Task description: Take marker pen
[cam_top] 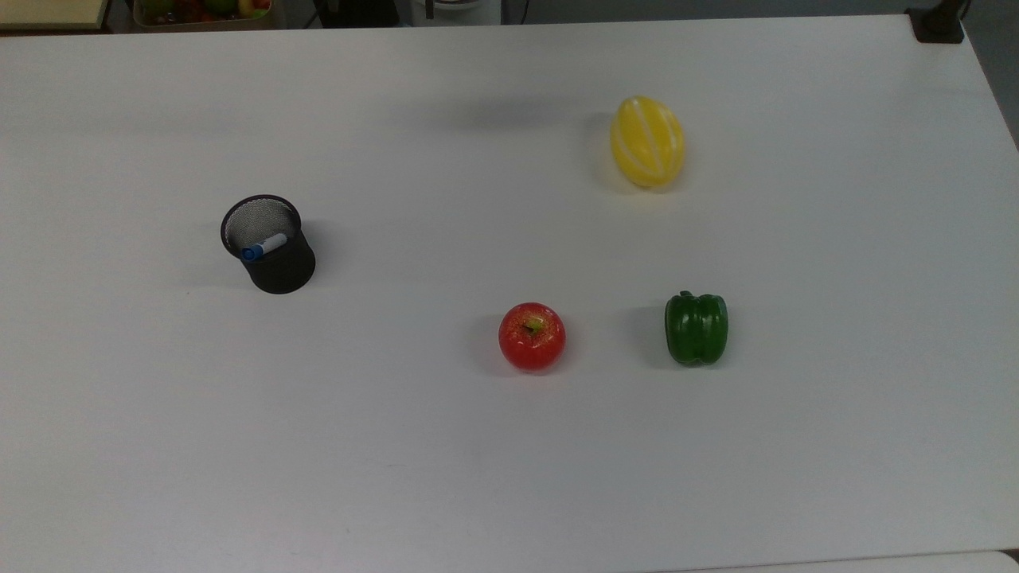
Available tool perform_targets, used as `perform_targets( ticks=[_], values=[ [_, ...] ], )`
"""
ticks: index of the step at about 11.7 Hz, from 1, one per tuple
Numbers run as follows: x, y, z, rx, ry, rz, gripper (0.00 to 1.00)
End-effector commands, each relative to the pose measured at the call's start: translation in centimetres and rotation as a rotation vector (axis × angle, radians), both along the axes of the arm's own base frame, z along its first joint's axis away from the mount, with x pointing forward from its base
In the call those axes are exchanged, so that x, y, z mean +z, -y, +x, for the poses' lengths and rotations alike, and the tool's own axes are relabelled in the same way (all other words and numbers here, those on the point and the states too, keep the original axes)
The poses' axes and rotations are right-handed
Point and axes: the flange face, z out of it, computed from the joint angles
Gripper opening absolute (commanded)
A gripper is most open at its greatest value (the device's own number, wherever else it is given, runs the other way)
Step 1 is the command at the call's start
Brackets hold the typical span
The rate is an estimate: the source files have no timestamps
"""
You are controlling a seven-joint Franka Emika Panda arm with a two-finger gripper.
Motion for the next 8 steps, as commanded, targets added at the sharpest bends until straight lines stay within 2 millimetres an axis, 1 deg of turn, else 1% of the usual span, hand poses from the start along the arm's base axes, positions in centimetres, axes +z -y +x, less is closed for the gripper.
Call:
perform_targets(
  ticks=[1, 6, 8],
  values=[
    [0.22, -0.09, -0.03, 0.008, -0.006, 0.01, 1.0],
    [0.18, -0.08, -0.08, 0.008, -0.01, 0.01, 1.0],
    [0.0, 0.05, -0.41, 0.017, -0.04, 0.008, 1.0]
  ],
)
